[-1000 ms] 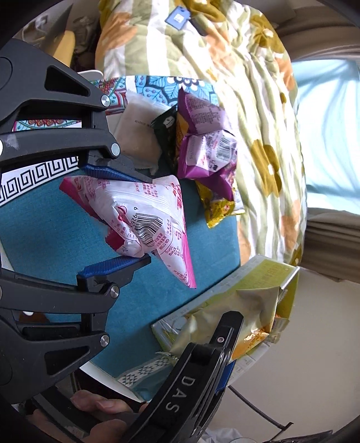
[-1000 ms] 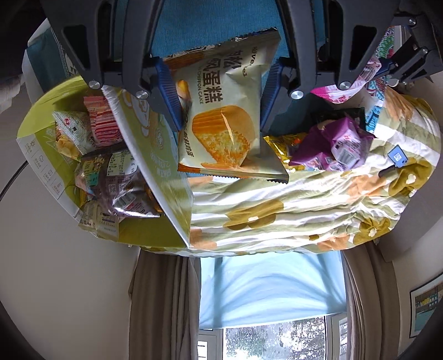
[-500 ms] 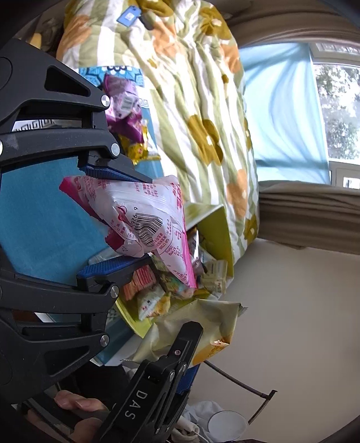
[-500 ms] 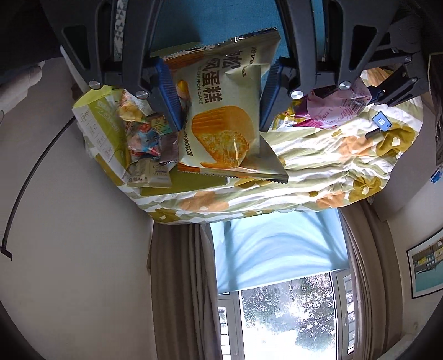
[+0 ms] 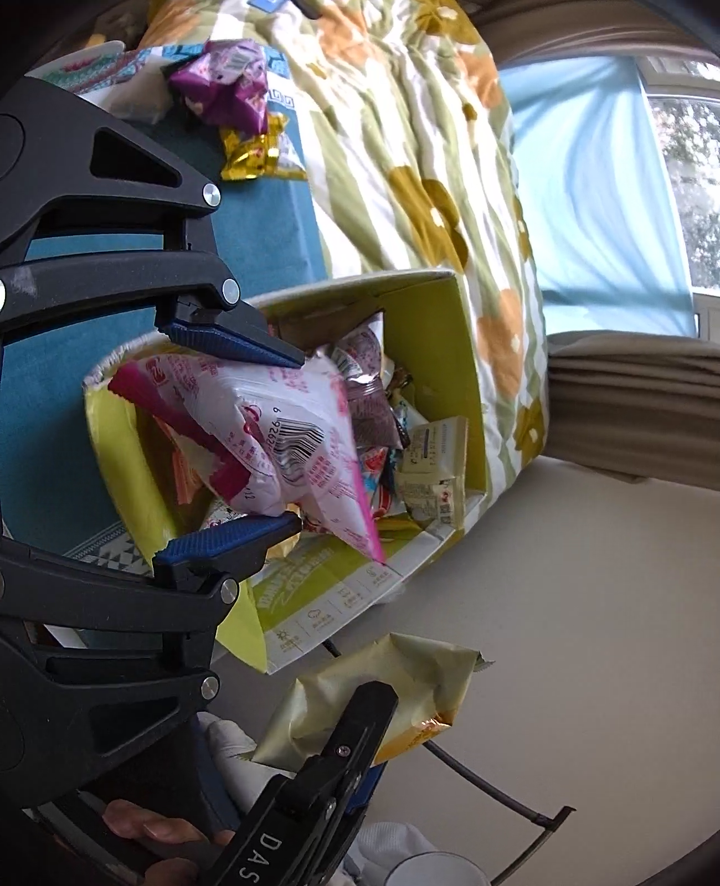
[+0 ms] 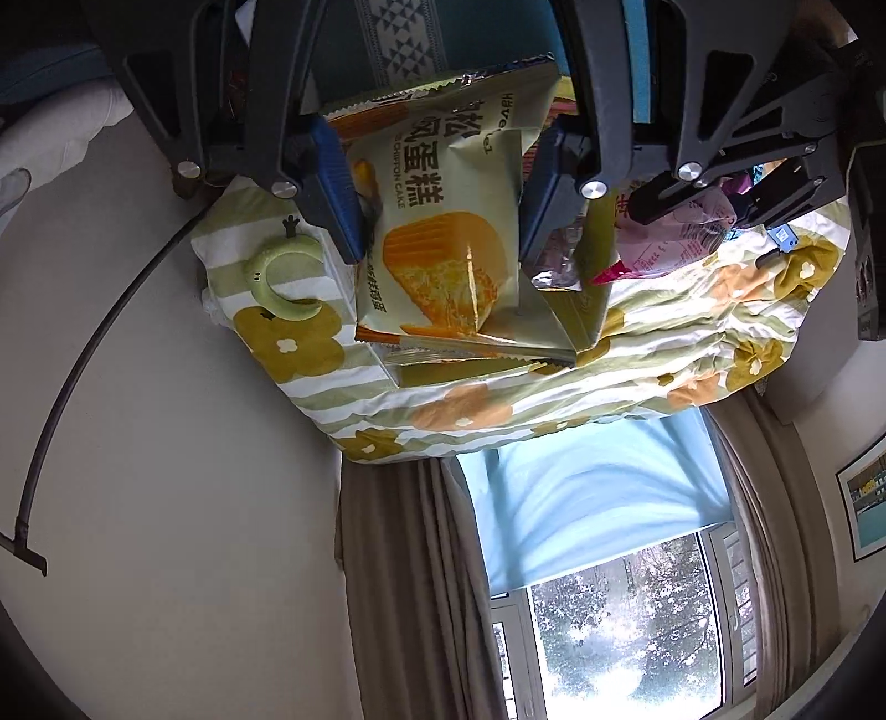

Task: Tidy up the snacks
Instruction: 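Carry both bags into the cardboard box and open both tools, then withdraw both tools from the box back over the remaining snacks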

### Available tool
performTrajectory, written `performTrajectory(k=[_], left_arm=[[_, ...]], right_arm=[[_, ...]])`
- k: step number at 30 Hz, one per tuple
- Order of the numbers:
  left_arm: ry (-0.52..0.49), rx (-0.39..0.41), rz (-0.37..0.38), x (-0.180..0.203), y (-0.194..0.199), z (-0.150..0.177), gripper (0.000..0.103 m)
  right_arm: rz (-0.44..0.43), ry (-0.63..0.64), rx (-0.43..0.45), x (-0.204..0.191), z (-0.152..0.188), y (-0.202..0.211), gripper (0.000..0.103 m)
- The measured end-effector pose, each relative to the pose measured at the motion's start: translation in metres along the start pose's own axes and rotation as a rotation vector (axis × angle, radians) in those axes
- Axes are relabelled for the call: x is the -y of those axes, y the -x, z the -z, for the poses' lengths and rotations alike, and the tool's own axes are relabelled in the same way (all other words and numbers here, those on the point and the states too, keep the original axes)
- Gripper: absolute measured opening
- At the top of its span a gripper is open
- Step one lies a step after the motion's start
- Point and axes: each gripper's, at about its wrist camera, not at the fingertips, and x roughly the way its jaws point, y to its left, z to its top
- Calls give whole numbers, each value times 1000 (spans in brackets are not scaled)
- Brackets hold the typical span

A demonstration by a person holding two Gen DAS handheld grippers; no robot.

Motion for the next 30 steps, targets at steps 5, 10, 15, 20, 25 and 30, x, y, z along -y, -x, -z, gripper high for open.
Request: performTrajectory(k=[5,10,15,20,25,30], left_arm=[[73,31,-48,-2,7,12,103],[133,23,-129,-20,19,20,103],[187,24,-193,-35,26,25,103],[219,-2,-230,-43,20,30,103],[260,-29,-223,-48,18,42,103],[268,-47,-234,-52,20,50,103]], right_arm=[[-48,13,-45,26,-2,-26,51],[-115,32,-84,38,2,-46,51],[-169,65,-115,36,2,-61,51],[-192,105,-169,30,0,-82,52],[-185,110,-181,34,8,-99,101],[-182,125,-185,42,22,-97,102]])
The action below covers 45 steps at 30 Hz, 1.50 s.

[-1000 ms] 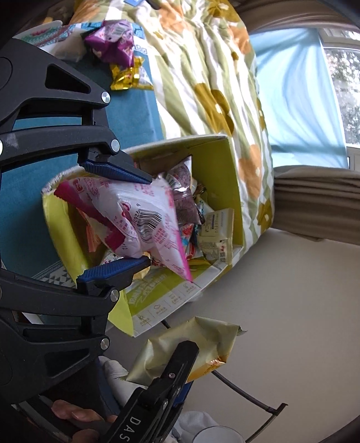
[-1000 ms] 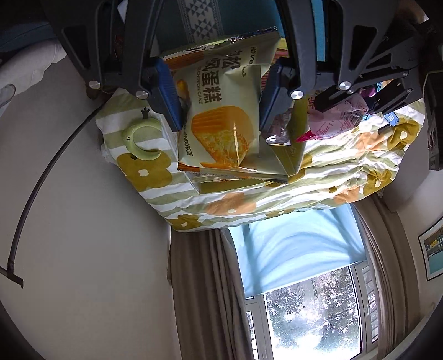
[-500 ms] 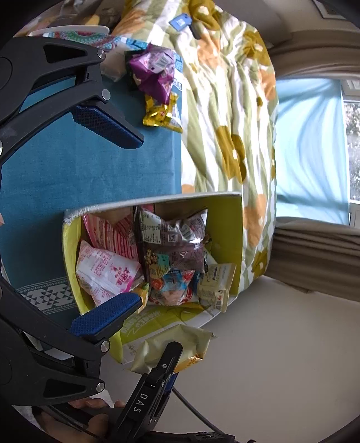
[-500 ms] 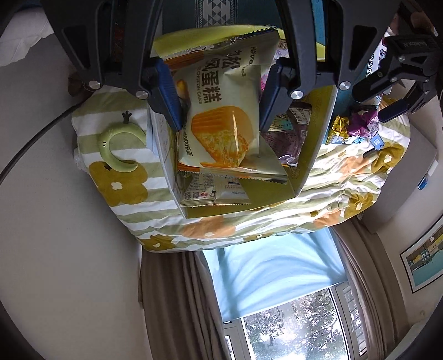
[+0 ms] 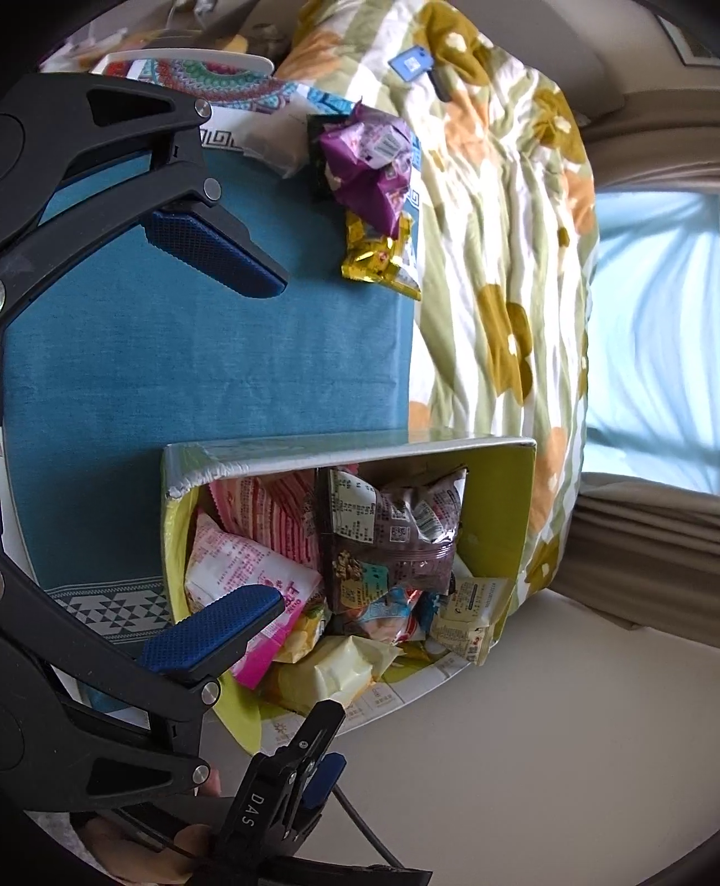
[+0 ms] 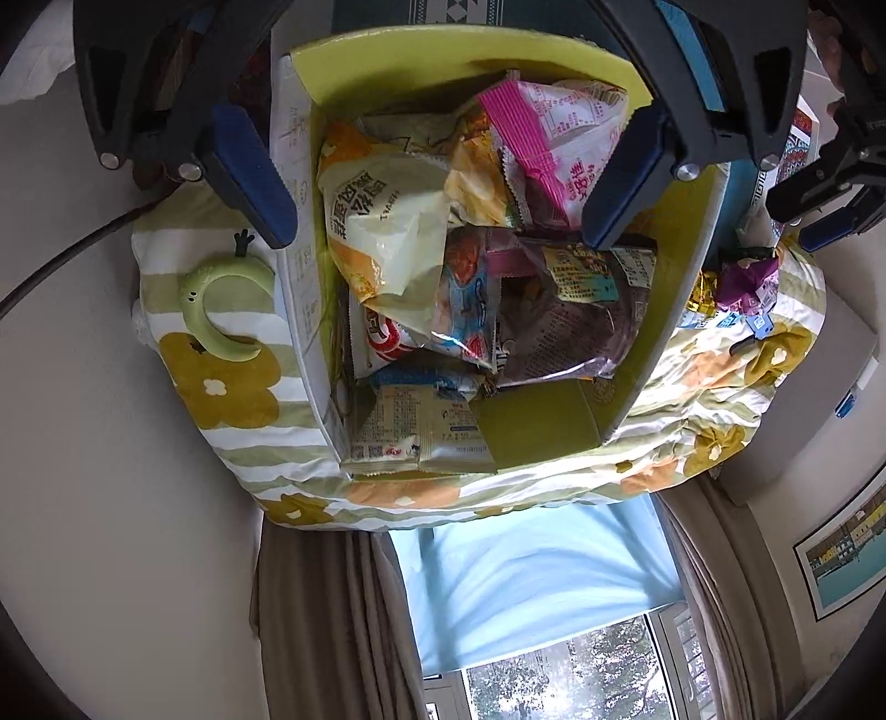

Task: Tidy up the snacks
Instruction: 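Withdraw both tools from the box back over the remaining snacks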

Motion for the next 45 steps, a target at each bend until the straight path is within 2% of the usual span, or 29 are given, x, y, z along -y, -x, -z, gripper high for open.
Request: performTrajectory(k=[11,15,22,27,34,40,45], left_arm=[[-39,56,-14,-4,35,-2,103],[-51,103,-50,-10,58,-1,103],[-36,161,-105,-42,99,4,103],[-18,192,-123,-79,121,11,103],[-2,180,-138,-155,133,10,103],[-17,171,-124,-218,132,-8,103],[-56,154,-72,-258,121,-32,103]], right_arm=[[-2,9,27,-6,1,34,102],[-2,14,24,-16,-3,44,102],[-47,64,93,-48,-6,70,102],[-102,92,131,-82,-11,83,102],[-146,120,161,-145,-16,80,102],[-147,132,144,-202,-21,62,102],[-154,115,113,-245,-25,40,102]])
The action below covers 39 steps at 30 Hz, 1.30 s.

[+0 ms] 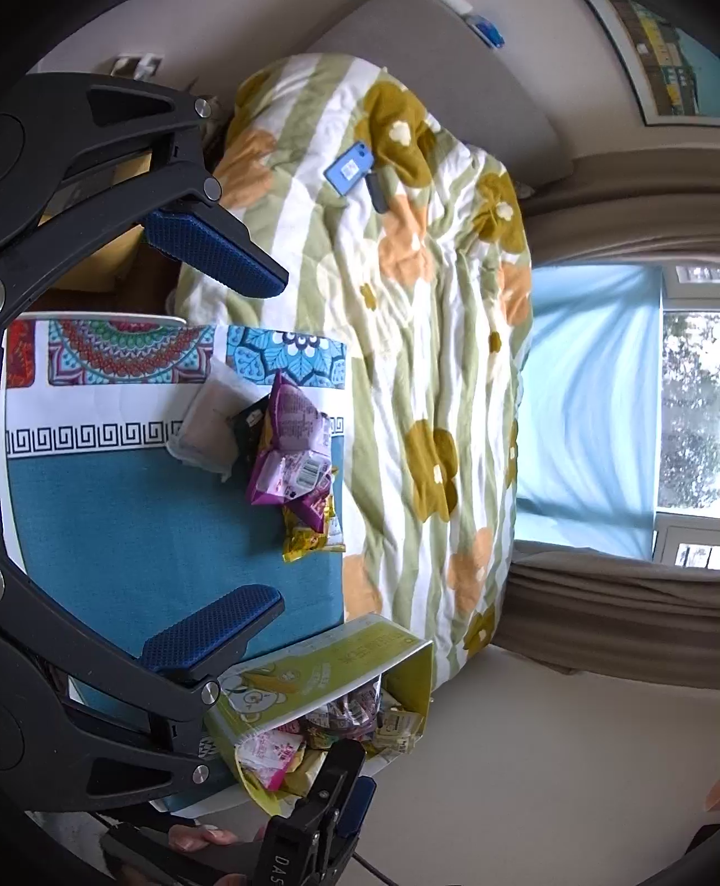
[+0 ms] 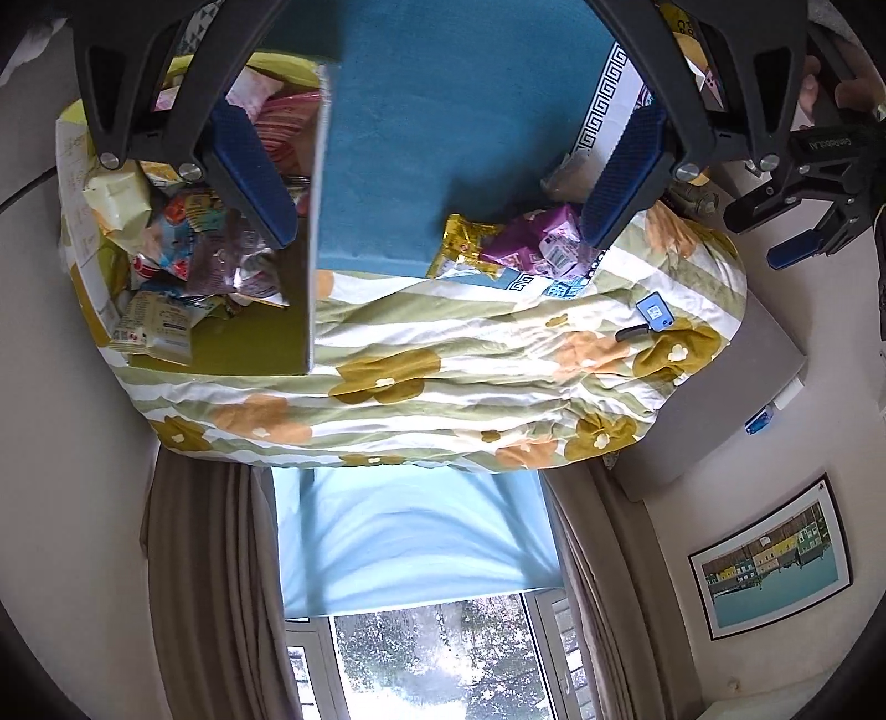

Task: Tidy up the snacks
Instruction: 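Withdraw both tools from the box back over the remaining snacks, then grasp the purple MPN bag with the left tool while the right tool grasps the yellow bag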

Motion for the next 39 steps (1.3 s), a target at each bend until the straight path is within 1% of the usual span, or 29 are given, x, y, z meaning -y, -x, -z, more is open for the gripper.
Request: performTrajectory(k=[4,7,10,12,14,17,20,25,28,33,36,38,39], left_arm=[[-45,-46,57,-15,-30,-15,103],[-68,-95,121,-20,-61,-22,103],[-83,-154,176,-20,-98,-27,103],[-88,-196,197,-16,-124,-28,103],[-94,-217,214,-13,-146,-26,103],[-107,-268,214,-6,-179,-22,103],[-97,-313,209,-3,-206,-16,103],[-87,-385,192,-1,-241,-6,103],[-85,-415,176,-2,-255,-1,103],[-61,-420,186,-7,-262,0,102],[-64,-428,185,-9,-262,1,95],[-61,-444,176,-11,-264,2,85],[-63,-455,162,-12,-265,3,75]], right_arm=[[25,-8,-16,-27,-2,-22,102],[49,-28,-33,-42,-2,-38,102],[75,-50,-48,-50,0,-56,102],[83,-65,-62,-52,1,-69,102],[90,-77,-81,-51,1,-82,102],[102,-98,-115,-44,2,-105,102],[102,-128,-145,-33,2,-127,102],[74,-177,-202,-15,4,-168,102],[51,-209,-238,-5,5,-193,102],[4,-250,-299,4,9,-233,102],[-28,-268,-335,6,10,-252,102],[-41,-275,-351,7,11,-262,102],[-46,-279,-356,7,10,-266,102]])
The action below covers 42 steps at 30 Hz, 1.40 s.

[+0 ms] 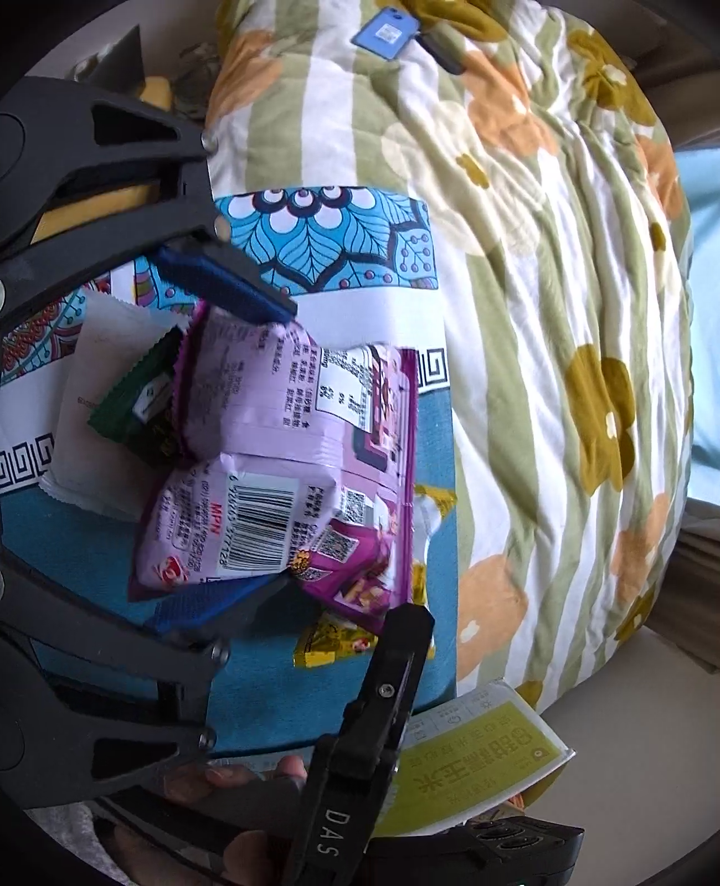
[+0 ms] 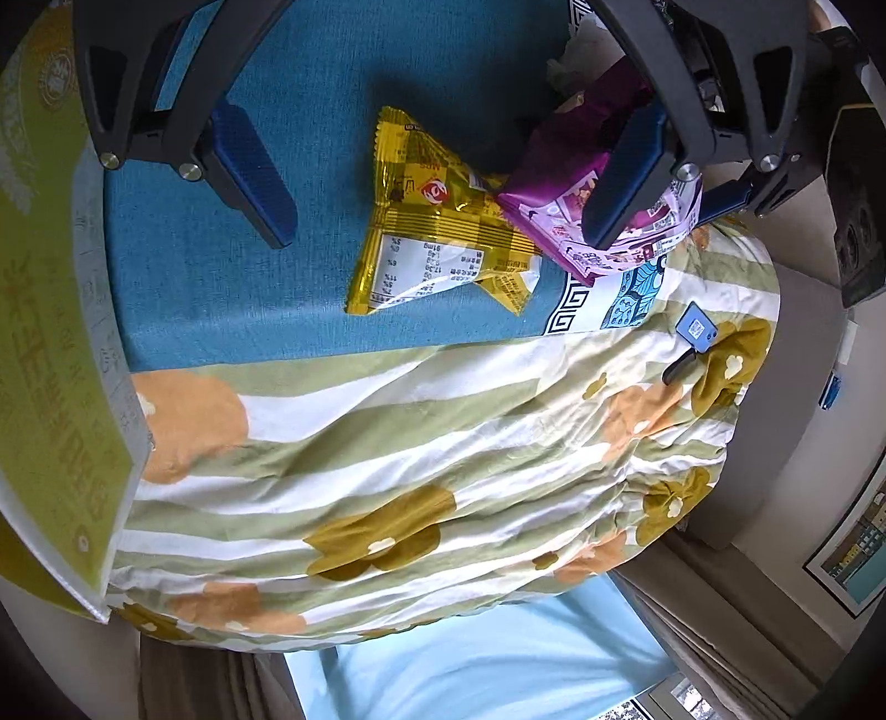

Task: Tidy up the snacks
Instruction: 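Grasp the purple MPN bag with the left tool while the right tool grasps the yellow bag, then carry both bags over the cardboard box and open the left tool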

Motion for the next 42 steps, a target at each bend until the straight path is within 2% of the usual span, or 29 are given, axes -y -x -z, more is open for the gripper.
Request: performTrajectory(k=[5,14,18,34,36,37,42], left_arm=[[61,-15,11,-15,-3,-1,72],[81,2,-1,-20,-3,-5,68],[102,8,-9,-26,-3,-5,65],[143,30,-12,-35,0,-5,62],[150,34,-10,-36,2,-4,62],[152,35,-11,-36,3,-4,61],[155,51,-8,-36,11,-1,61]], right_arm=[[-24,-31,-21,5,-5,-11,102],[-74,-68,-58,11,-13,-23,102],[-95,-93,-47,15,-13,-21,102],[-90,-62,-99,13,-3,-44,102],[-87,-38,-98,10,-3,-43,89],[-84,-24,-101,9,-2,-43,76],[-78,-5,-103,7,2,-41,70]])
